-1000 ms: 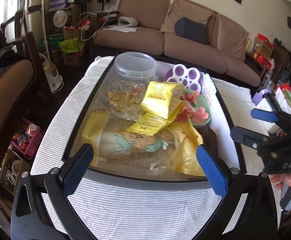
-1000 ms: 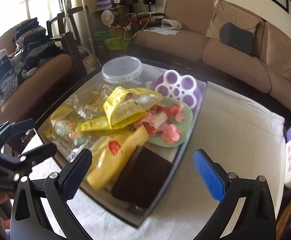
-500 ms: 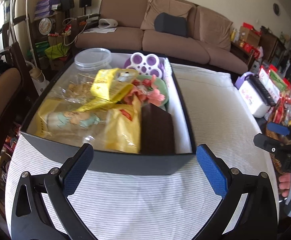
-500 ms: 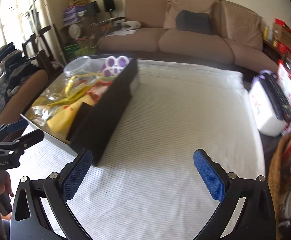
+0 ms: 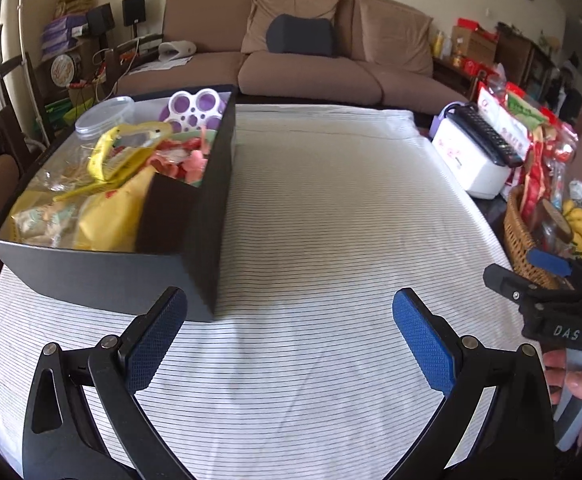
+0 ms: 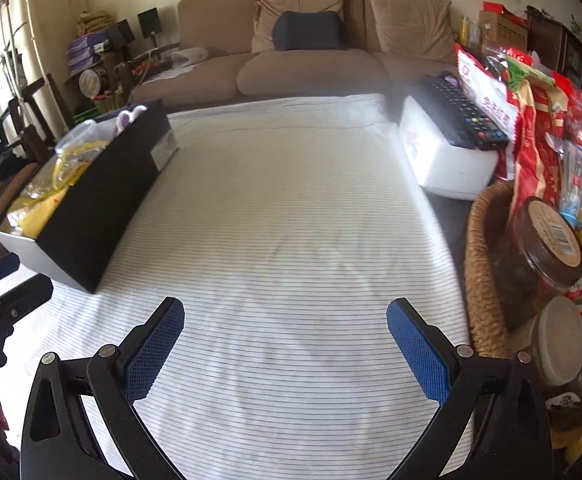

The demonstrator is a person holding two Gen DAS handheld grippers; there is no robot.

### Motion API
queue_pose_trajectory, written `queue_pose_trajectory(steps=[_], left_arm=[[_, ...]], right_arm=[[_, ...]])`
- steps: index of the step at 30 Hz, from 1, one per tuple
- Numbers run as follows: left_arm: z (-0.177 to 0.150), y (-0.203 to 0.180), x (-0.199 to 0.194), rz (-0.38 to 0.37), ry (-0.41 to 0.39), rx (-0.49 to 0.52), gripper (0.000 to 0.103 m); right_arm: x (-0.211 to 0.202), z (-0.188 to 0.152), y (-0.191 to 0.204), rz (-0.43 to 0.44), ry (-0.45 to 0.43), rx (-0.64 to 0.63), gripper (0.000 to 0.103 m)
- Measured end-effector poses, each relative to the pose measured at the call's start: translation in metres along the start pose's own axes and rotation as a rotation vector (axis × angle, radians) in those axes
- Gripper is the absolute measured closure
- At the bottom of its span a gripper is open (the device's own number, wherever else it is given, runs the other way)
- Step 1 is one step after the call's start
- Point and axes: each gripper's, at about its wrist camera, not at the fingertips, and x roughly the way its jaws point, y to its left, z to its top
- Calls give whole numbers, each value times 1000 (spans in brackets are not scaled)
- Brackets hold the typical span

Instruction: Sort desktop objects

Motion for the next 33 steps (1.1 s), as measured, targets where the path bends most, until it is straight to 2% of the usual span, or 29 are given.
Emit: queue_pose_trajectory(steps=[3, 8, 15, 18, 25, 33], left_arm=[[-7, -15, 16, 16, 10, -2, 0], [-19, -36, 41, 63, 25, 48, 0], [-33, -40, 75, 101, 72, 35, 0], [-39, -44, 87, 108, 85, 43, 0], [-48, -41, 108, 97, 129, 21, 0], [-49, -39, 117, 94, 127, 1, 0]], right_arm=[[9, -9, -9, 3, -1, 16, 0], [32, -27, -13, -5, -3, 36, 0], [69, -44, -13, -12, 47, 24, 0], [81, -51, -16, -20, 73, 32, 0], [89, -48, -18, -35, 63, 25, 0], [94, -48, -13, -68, 76, -3, 0]])
